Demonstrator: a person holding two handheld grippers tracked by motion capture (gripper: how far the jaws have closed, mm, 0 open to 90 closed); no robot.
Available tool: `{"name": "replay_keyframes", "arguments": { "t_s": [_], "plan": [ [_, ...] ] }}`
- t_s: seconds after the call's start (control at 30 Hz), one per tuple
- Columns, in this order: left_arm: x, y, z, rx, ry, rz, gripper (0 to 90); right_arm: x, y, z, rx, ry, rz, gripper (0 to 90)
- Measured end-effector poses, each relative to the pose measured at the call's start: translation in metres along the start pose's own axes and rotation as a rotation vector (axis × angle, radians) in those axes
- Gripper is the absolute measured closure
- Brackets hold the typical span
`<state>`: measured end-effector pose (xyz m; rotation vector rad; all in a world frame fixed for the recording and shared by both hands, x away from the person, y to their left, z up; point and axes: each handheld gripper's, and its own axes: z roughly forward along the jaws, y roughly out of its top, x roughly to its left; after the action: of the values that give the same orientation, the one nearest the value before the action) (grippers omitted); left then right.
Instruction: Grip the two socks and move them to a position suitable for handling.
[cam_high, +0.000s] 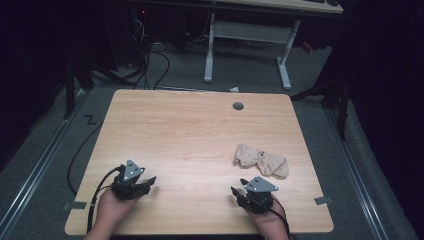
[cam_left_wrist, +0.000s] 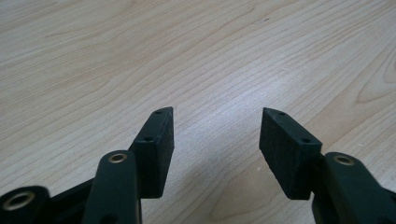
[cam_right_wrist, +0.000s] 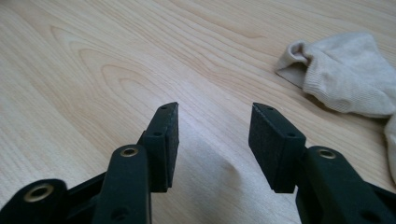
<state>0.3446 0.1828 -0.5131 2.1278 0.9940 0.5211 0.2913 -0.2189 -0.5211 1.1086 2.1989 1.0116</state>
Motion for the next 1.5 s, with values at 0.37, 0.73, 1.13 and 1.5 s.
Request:
{"name": "replay_keyframes", "arguments": {
  "t_s": [0.37,0.73,1.13,1.5],
  "plan": [
    [0.004,-0.004,-0.003,-0.003,0.005,-0.016,43.3,0.002,0.001,0.006,0.001,-0.005,-0.018,48.7],
    [0.003,-0.006,-0.005,0.008,0.008,-0.007,42.6,-0.001,0.001,0.007,-0.012,0.005,-0.01,46.7],
    [0.0,-0.003,-0.004,0.004,-0.007,-0.003,44.0,-0.005,0.002,0.003,-0.037,-0.027,-0.006,55.0],
    [-0.001,-0.005,-0.007,-0.015,0.009,-0.004,45.6,-0.033,0.017,-0.006,-0.073,-0.048,0.098,71.6]
  ]
}}
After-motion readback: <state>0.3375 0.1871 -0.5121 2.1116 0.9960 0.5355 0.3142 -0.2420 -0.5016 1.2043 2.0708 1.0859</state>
